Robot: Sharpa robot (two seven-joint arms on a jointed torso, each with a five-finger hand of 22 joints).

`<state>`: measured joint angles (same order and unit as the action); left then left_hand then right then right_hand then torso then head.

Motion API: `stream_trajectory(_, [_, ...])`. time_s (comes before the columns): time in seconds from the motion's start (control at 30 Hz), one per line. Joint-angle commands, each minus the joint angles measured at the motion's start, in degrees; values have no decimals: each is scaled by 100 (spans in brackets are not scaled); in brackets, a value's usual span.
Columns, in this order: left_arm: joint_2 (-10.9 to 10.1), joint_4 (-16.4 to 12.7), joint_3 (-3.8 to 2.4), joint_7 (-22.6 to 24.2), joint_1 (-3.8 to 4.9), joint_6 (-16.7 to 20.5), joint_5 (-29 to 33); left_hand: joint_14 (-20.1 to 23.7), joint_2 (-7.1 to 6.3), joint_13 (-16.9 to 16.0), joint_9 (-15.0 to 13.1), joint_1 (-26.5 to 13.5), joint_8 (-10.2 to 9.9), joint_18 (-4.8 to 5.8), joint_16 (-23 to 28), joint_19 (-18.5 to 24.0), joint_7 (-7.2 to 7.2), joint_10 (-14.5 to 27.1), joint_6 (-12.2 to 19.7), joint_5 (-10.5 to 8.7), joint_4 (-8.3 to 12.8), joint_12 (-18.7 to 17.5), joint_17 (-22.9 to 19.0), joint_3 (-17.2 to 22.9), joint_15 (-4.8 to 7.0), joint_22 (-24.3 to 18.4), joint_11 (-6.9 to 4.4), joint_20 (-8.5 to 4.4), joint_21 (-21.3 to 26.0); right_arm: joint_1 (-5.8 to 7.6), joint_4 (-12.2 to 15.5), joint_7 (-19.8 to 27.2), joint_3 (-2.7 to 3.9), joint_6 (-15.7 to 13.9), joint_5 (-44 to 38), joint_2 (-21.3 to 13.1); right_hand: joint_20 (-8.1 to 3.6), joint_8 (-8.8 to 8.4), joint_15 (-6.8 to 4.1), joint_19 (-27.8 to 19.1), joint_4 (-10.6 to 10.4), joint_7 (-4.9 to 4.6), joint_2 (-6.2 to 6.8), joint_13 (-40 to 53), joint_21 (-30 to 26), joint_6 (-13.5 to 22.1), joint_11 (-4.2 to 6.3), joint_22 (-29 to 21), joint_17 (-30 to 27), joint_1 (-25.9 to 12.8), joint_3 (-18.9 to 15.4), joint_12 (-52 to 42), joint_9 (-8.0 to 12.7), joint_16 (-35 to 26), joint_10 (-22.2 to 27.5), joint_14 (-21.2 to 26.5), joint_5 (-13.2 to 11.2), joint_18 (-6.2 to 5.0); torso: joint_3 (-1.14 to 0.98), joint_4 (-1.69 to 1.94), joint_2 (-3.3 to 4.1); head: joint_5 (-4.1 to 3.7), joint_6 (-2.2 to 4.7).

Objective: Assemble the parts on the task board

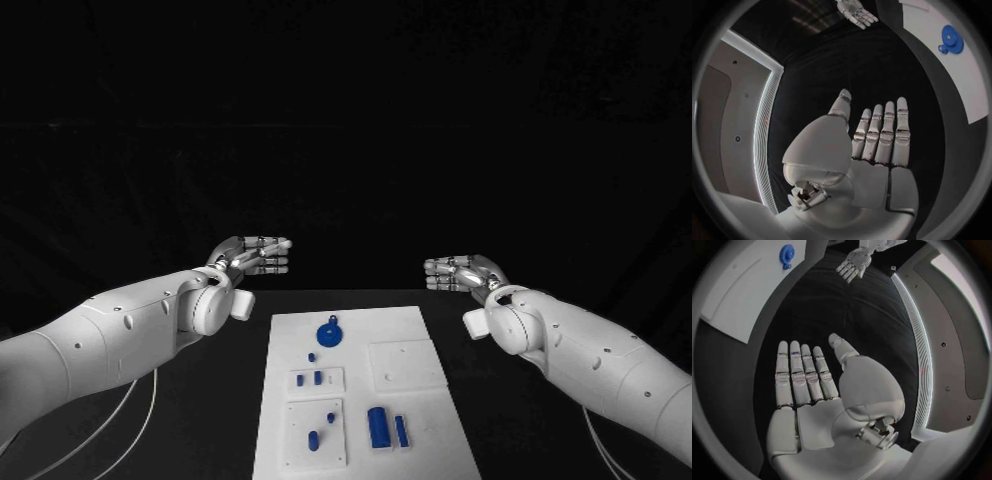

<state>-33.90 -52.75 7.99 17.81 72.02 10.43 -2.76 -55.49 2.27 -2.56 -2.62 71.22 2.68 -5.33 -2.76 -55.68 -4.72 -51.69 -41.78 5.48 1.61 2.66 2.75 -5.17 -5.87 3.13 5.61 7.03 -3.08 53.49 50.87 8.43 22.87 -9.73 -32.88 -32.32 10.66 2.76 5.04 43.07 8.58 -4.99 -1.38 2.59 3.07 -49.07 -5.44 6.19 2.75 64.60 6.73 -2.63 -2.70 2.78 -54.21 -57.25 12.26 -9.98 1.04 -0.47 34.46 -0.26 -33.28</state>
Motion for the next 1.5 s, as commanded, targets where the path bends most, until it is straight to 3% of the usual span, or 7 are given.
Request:
stream_trajectory(0.03, [-33, -98, -18, 22, -26, 77, -11, 5549, -227, 256, 262, -2317, -268, 533, 276, 5568, 472, 5169, 4178, -548, -161, -266, -275, 517, 587, -313, -561, -703, 308, 12, 100, 4, -48, -76, 21, -36, -1066, -276, -504, -4307, -858, 499, 138, -259, -307, 4907, 544, -619, -275, -2102, -673, 263, 270, -278, 5421, 5725, -1226, 998, -12, 5, -45, 4, -30])
stream_trajectory(0.1, [-66, -213, -43, 59, -62, 181, -2, 5549, -227, 256, 262, -2676, -268, 533, 276, 5568, 472, 5169, 4178, -548, -161, -266, -275, 517, 587, -313, -561, -703, 308, 32, 216, 69, -117, -179, 120, -72, -1066, -276, -504, -4307, -858, 499, 138, -259, -307, 4907, 544, -619, -275, -2425, -673, 263, 270, -278, 5421, 5725, -1226, 998, -31, 14, -103, 9, -47])
stream_trajectory(0.13, [-88, -288, -59, 84, -87, 250, 4, 5549, -227, 256, 262, -2840, -268, 533, 276, 5568, 472, 5169, 4178, -548, -161, -266, -275, 517, 587, -313, -561, -703, 308, 45, 292, 111, -161, -245, 185, -96, -1066, -276, -504, -4307, -858, 499, 138, -259, -307, 4907, 544, -619, -275, -6460, -673, 263, 270, -278, 5421, 5725, -1226, 998, -43, 19, -141, 12, -57])
stream_trajectory(0.17, [-112, -374, -77, 112, -114, 328, 11, 5549, -227, 256, 262, -3008, -268, 533, 276, 5568, 472, 5169, 4178, -548, -161, -266, -275, 517, 587, -313, -561, -703, 308, 59, 376, 159, -211, -320, 258, -123, -1066, -276, -504, -4307, -858, 499, 138, -259, -307, 4907, 544, -619, -275, -6460, -673, 263, 270, -278, 5421, 5725, -1226, 998, -57, 25, -183, 15, -69])
stream_trajectory(0.2, [-140, -470, -98, 143, -145, 415, 18, 5549, -227, 256, 262, -7122, -268, 533, 276, 5568, 472, 5169, 4178, -548, -161, -266, -275, 517, 587, -313, -561, -703, 308, 76, 472, 212, -267, -404, 340, -153, -1066, -276, -504, -4307, -858, 499, 138, -259, -307, 4907, 544, -619, -275, -6460, -673, 263, 270, -278, 5421, 5725, -1226, 998, -69, 31, -220, 18, -79])
stream_trajectory(0.87, [-1012, -3487, -749, 1123, -1111, 3157, 257, 5549, -227, 256, 262, -7122, -268, 533, 276, 5568, 472, 5169, 4178, -548, -161, -266, -275, 517, 587, -313, -561, -703, 308, 613, 3594, 1961, -2103, -3162, 3019, -1138, -1066, -276, -504, -4307, -858, 499, 138, -259, -307, 4907, 544, -619, -275, -6460, -673, 263, 270, -278, 5421, 5725, -1226, 998, -104, 47, -328, 26, -110])
stream_trajectory(1.5, [-1079, -3720, -799, 1198, -1186, 3369, 276, 5549, -227, 256, 262, -7122, -268, 533, 276, 5568, 472, 5169, 4178, -548, -161, -266, -275, 517, 587, -313, -561, -703, 308, 668, 3908, 2137, -2287, -3439, 3288, -1237, -1066, -276, -504, -4307, -858, 499, 138, -259, -307, 4907, 544, -619, -275, -6460, -673, 263, 270, -278, 5421, 5725, -1226, 998, -104, 47, -328, 26, -110])
